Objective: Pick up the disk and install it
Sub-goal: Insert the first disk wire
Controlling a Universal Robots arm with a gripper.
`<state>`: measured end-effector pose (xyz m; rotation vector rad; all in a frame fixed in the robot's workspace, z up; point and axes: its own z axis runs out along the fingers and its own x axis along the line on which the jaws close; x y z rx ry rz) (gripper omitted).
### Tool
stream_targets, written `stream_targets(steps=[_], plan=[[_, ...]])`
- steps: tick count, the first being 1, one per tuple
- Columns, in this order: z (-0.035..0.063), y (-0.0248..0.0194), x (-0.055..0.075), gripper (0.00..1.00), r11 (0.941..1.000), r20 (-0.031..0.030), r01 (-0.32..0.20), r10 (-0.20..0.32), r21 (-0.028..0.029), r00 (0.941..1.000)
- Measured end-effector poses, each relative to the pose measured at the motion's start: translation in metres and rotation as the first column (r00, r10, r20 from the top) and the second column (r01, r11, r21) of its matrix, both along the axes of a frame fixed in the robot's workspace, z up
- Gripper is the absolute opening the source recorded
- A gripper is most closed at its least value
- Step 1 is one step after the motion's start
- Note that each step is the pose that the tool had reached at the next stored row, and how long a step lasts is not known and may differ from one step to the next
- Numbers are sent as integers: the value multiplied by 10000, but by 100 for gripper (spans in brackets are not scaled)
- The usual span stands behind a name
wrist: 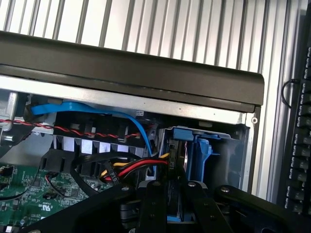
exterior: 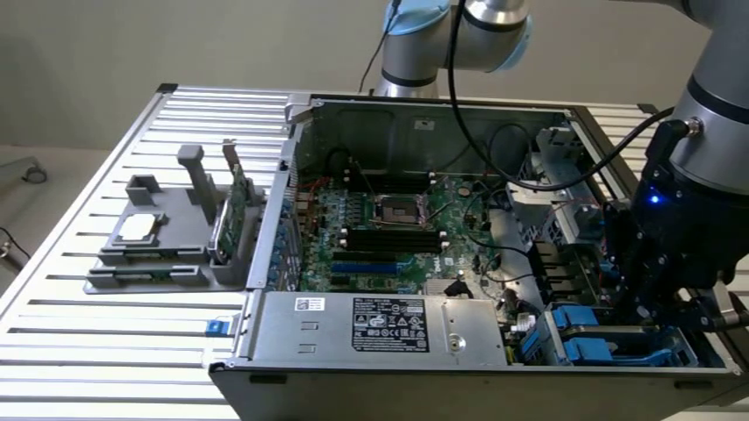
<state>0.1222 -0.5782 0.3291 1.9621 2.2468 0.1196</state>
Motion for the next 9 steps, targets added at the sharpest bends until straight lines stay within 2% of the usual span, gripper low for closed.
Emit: stream_targets(steps=[9], plan=[[1,9,0,18,10000,0,0,0,-6,10000]])
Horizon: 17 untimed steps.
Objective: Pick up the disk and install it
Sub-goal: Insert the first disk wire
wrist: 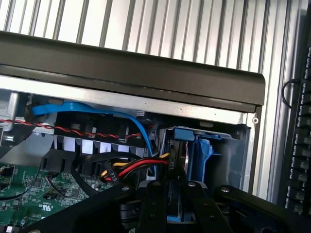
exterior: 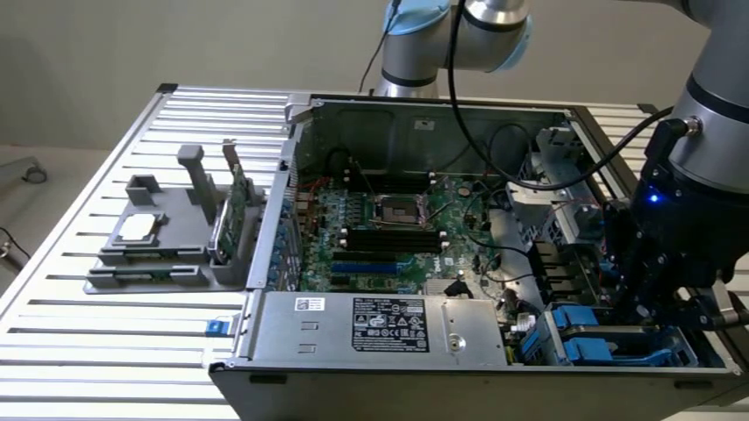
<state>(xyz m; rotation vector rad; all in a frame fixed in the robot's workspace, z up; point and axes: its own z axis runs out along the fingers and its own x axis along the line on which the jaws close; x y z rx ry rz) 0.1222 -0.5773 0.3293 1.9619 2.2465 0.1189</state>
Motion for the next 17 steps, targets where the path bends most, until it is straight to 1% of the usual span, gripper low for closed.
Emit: stream_targets(steps=[10,17], plan=[[0,0,0,18,10000,-3,31,-31,-1,10000],[0,1,13,18,9999,-38,122,-122,-2,9999]])
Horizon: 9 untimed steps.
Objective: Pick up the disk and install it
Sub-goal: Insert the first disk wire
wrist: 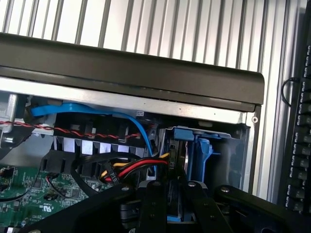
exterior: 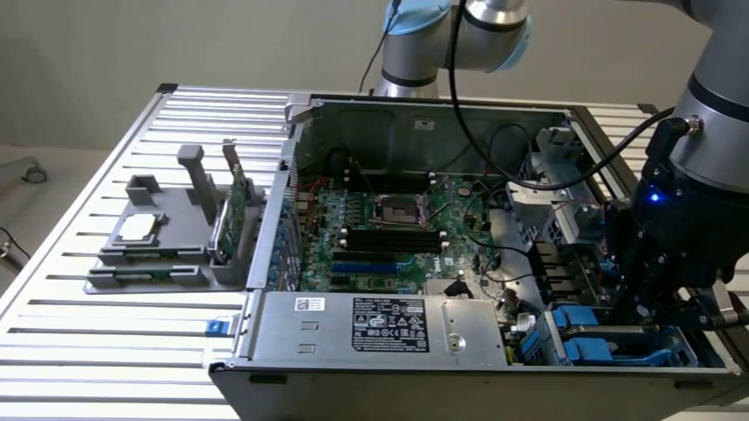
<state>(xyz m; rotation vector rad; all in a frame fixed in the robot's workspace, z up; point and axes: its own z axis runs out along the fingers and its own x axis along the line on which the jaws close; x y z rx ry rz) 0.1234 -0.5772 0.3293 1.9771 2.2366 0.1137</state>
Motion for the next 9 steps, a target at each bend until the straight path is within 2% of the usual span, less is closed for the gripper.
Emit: stream_targets(steps=[9], plan=[[-1,-1,8,18,9999,-59,159,-159,0,9999]])
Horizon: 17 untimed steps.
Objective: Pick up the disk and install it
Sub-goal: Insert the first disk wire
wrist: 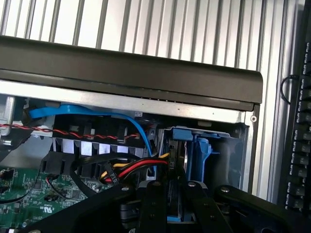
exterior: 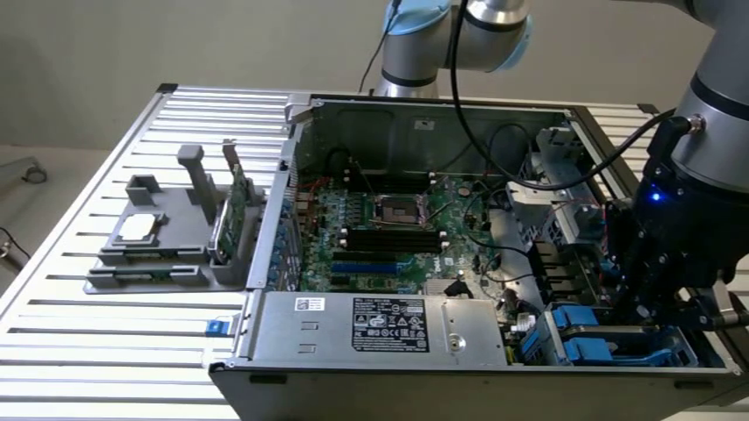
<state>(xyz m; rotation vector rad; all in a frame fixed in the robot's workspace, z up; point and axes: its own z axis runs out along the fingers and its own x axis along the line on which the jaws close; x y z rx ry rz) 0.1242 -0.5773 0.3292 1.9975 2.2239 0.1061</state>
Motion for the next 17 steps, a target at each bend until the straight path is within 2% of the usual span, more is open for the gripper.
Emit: stream_targets(steps=[12,17], plan=[[-1,1,5,18,10000,-23,65,-65,0,10000],[-1,0,14,18,10000,-105,67,-67,-1,9999]])
